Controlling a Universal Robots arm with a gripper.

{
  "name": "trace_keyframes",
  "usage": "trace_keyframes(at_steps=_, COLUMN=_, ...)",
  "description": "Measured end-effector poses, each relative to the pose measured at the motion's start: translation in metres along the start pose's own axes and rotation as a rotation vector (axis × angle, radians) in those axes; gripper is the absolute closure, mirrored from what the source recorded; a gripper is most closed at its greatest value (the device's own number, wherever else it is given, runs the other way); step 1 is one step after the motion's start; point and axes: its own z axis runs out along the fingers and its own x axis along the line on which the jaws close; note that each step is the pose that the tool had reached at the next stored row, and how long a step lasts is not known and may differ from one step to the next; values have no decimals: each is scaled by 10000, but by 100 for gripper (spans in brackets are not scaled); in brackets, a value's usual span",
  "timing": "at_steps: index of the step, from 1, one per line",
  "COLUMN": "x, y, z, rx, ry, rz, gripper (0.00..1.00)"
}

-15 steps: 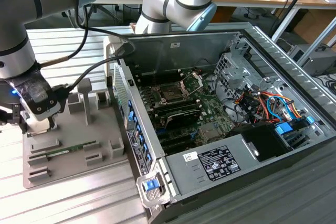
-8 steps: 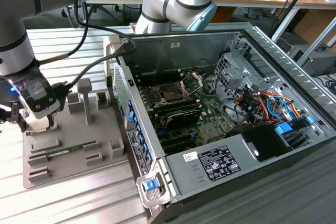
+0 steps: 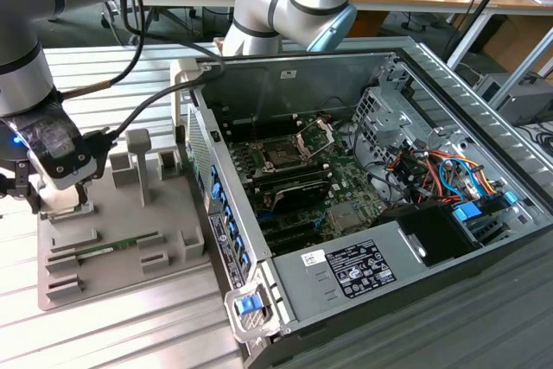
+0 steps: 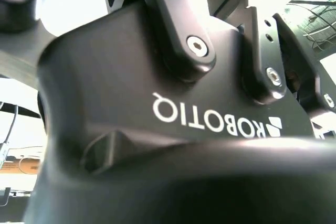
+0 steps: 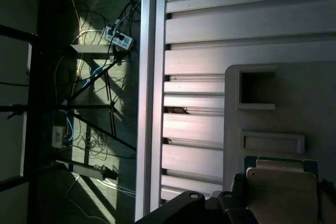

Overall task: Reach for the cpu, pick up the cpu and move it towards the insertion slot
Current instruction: 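Pick up the cpu and move it towards the insertion slot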

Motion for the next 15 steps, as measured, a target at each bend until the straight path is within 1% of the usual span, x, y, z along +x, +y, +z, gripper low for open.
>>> trace_keyframes(at_steps=11, x=0, y=1, z=-117, rx=0, ry=-1, rz=0, gripper=45)
trace_keyframes(at_steps=15, x=0, y=1, z=-193, rx=0, ry=-1, rz=0, gripper=45)
